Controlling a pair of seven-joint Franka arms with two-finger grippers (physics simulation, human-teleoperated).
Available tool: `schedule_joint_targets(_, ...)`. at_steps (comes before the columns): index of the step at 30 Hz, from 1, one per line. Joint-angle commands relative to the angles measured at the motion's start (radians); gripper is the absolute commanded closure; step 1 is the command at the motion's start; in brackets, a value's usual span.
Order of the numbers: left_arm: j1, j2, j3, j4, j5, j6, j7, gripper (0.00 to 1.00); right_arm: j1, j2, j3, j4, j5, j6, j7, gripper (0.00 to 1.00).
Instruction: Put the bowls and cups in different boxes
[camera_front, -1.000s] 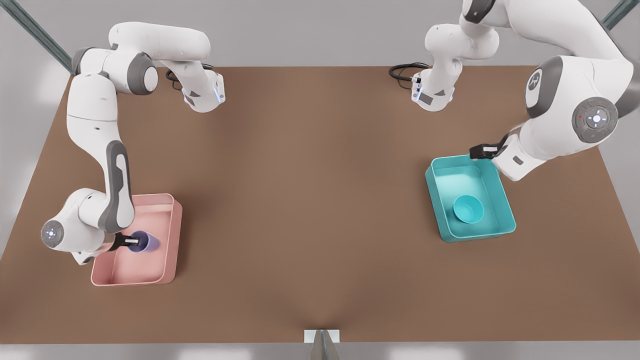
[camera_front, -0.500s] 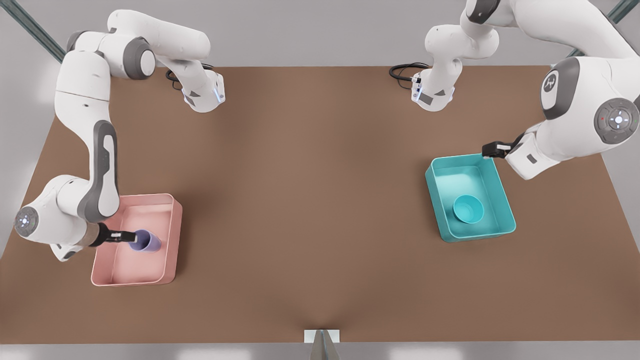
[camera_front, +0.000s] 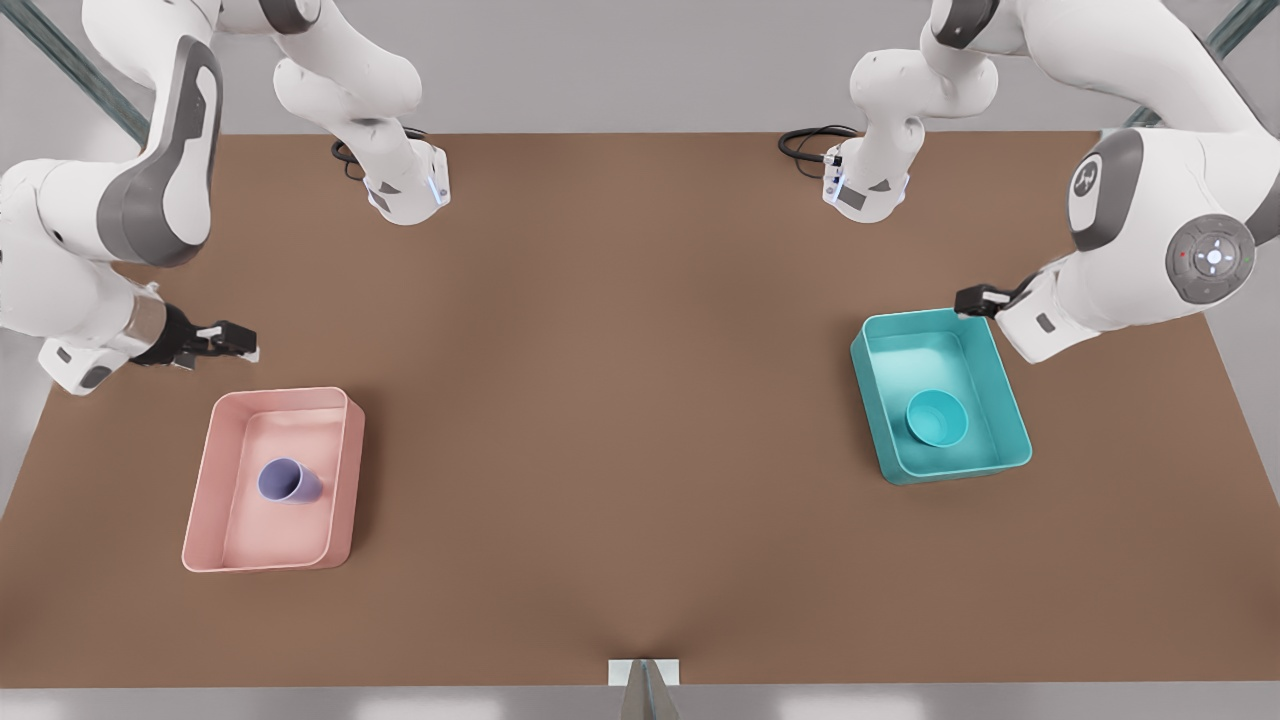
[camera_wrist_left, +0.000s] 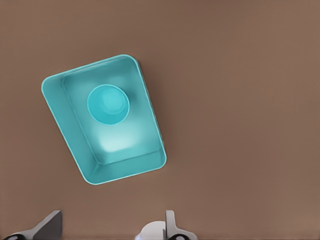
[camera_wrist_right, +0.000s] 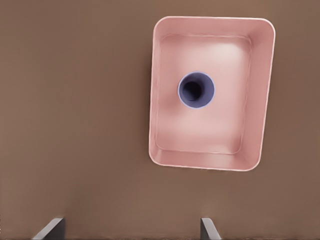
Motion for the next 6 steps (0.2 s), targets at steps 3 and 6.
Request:
schedule_joint_targets(3,0.01,-0.002,0.0,-0.014,0.0,0.02,0.05,0.0,-0.005,-0.019,-0.003,-0.021,-0.01,-0.013,0.134,0.0)
schedule_joint_targets(6,0.011,0.0,0.0,-0.019,0.0,0.017,0.05,0.0,-0.005,-0.018,-0.003,-0.021,-0.008,-0.013,0.134,0.0)
